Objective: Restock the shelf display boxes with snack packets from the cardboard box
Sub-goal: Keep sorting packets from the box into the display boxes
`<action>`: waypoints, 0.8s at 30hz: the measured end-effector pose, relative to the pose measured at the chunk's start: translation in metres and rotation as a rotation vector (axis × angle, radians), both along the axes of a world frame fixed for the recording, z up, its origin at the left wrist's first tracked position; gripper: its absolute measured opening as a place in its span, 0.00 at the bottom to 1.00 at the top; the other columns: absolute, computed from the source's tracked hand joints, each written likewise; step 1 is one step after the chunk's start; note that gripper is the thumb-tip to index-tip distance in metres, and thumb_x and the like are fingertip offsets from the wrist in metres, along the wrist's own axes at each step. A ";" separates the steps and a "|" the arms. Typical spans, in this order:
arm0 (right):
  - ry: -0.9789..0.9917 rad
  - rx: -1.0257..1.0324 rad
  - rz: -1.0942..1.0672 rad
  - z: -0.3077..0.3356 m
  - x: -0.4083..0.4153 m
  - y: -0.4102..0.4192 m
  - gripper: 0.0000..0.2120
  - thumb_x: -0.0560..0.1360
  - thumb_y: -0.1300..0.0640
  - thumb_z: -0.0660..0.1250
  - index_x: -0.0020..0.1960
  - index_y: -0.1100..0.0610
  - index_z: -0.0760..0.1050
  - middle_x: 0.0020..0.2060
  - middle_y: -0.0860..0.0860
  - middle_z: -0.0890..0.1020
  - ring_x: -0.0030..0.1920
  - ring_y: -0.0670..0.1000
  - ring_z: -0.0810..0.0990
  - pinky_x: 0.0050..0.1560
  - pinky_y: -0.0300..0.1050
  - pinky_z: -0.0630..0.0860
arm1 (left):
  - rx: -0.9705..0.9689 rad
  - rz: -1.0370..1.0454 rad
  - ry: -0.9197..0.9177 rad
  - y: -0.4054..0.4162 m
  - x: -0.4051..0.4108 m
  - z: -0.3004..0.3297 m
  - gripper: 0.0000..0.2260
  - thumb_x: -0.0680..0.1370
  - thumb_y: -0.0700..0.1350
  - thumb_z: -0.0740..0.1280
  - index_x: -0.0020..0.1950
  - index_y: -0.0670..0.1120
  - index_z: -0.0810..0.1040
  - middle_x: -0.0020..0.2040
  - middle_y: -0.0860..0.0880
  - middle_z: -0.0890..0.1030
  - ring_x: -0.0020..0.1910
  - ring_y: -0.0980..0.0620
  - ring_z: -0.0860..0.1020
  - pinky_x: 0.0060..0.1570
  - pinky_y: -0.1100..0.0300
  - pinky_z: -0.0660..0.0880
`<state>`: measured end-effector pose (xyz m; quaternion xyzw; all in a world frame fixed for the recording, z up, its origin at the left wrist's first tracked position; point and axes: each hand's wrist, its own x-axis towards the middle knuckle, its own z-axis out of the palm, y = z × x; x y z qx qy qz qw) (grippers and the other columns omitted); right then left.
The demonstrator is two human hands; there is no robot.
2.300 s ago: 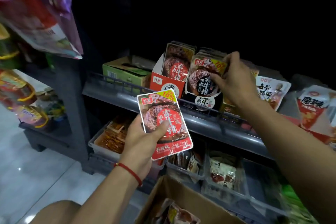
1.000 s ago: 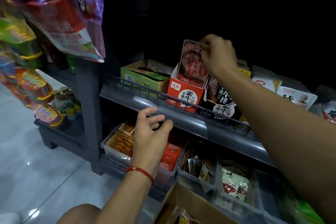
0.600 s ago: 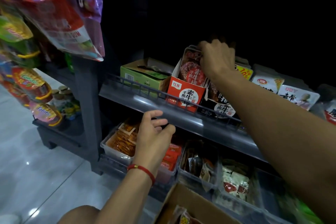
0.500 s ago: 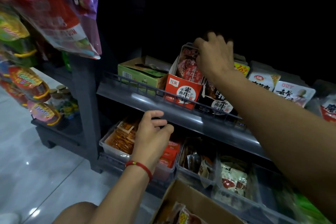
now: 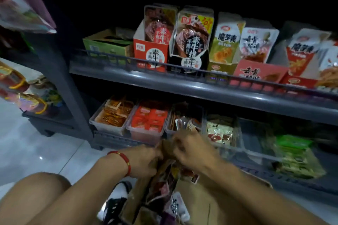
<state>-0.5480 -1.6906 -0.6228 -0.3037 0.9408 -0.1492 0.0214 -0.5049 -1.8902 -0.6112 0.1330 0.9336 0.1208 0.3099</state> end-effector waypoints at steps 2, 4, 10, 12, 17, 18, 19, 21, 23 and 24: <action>-0.287 0.194 -0.037 -0.044 0.018 0.013 0.09 0.77 0.48 0.61 0.49 0.51 0.76 0.47 0.53 0.82 0.49 0.59 0.82 0.44 0.51 0.80 | -0.073 -0.066 -0.069 0.006 0.008 -0.007 0.13 0.81 0.51 0.66 0.65 0.55 0.74 0.63 0.49 0.80 0.60 0.47 0.78 0.61 0.53 0.76; -0.466 0.239 -0.130 -0.079 0.032 0.022 0.14 0.78 0.46 0.61 0.57 0.53 0.78 0.53 0.56 0.83 0.55 0.61 0.81 0.50 0.51 0.78 | -0.109 -0.072 -0.101 0.013 0.010 -0.010 0.12 0.81 0.49 0.65 0.65 0.52 0.75 0.62 0.47 0.80 0.59 0.46 0.78 0.54 0.59 0.74; -0.613 -0.013 -0.504 -0.131 0.042 -0.005 0.37 0.68 0.26 0.63 0.62 0.54 0.73 0.55 0.54 0.82 0.55 0.60 0.82 0.50 0.50 0.78 | -0.090 0.015 -0.072 0.016 0.003 -0.009 0.13 0.82 0.47 0.63 0.66 0.51 0.76 0.63 0.48 0.81 0.59 0.48 0.78 0.50 0.61 0.69; -0.685 -0.061 -0.500 -0.152 0.040 -0.010 0.47 0.64 0.25 0.66 0.70 0.57 0.65 0.61 0.55 0.79 0.61 0.60 0.80 0.53 0.49 0.76 | -0.087 0.016 -0.067 0.020 0.001 -0.009 0.14 0.82 0.47 0.62 0.67 0.51 0.75 0.63 0.48 0.80 0.59 0.47 0.78 0.53 0.59 0.72; -0.736 -0.177 -0.495 -0.175 0.054 -0.008 0.23 0.78 0.49 0.70 0.69 0.57 0.71 0.63 0.56 0.79 0.63 0.58 0.79 0.58 0.44 0.73 | -0.124 -0.011 -0.042 0.020 -0.002 -0.015 0.17 0.81 0.50 0.64 0.70 0.52 0.73 0.63 0.48 0.80 0.59 0.47 0.78 0.57 0.55 0.75; -0.734 -0.248 -0.541 -0.178 0.057 -0.009 0.17 0.78 0.50 0.69 0.64 0.55 0.75 0.60 0.56 0.82 0.60 0.57 0.80 0.55 0.44 0.74 | -0.129 -0.015 -0.040 0.019 -0.002 -0.016 0.17 0.81 0.50 0.64 0.71 0.52 0.72 0.63 0.48 0.80 0.58 0.47 0.78 0.57 0.54 0.75; -0.740 -0.328 -0.591 -0.181 0.057 -0.010 0.12 0.78 0.50 0.69 0.58 0.54 0.77 0.57 0.54 0.83 0.57 0.57 0.82 0.53 0.44 0.76 | -0.130 -0.016 -0.039 0.018 -0.003 -0.017 0.18 0.82 0.50 0.64 0.71 0.52 0.71 0.62 0.48 0.80 0.58 0.47 0.78 0.58 0.53 0.75; -0.760 -0.439 -0.672 -0.182 0.055 -0.010 0.07 0.78 0.51 0.69 0.49 0.54 0.81 0.50 0.53 0.86 0.51 0.56 0.84 0.47 0.46 0.77 | -0.124 -0.007 -0.040 0.018 -0.004 -0.017 0.18 0.82 0.50 0.64 0.72 0.52 0.70 0.62 0.49 0.80 0.58 0.48 0.78 0.59 0.52 0.75; -0.756 -0.489 -0.724 -0.180 0.053 -0.007 0.06 0.79 0.54 0.70 0.44 0.53 0.83 0.44 0.52 0.85 0.45 0.53 0.83 0.43 0.44 0.75 | -0.123 -0.005 -0.043 0.018 -0.005 -0.018 0.19 0.82 0.50 0.64 0.73 0.52 0.70 0.62 0.49 0.80 0.58 0.48 0.78 0.59 0.52 0.75; -0.753 -0.504 -0.750 -0.180 0.053 -0.004 0.06 0.79 0.55 0.70 0.43 0.52 0.82 0.42 0.51 0.84 0.45 0.53 0.82 0.43 0.43 0.73 | -0.126 -0.006 -0.044 0.019 -0.005 -0.019 0.19 0.82 0.50 0.64 0.73 0.53 0.70 0.62 0.49 0.80 0.58 0.48 0.78 0.59 0.53 0.75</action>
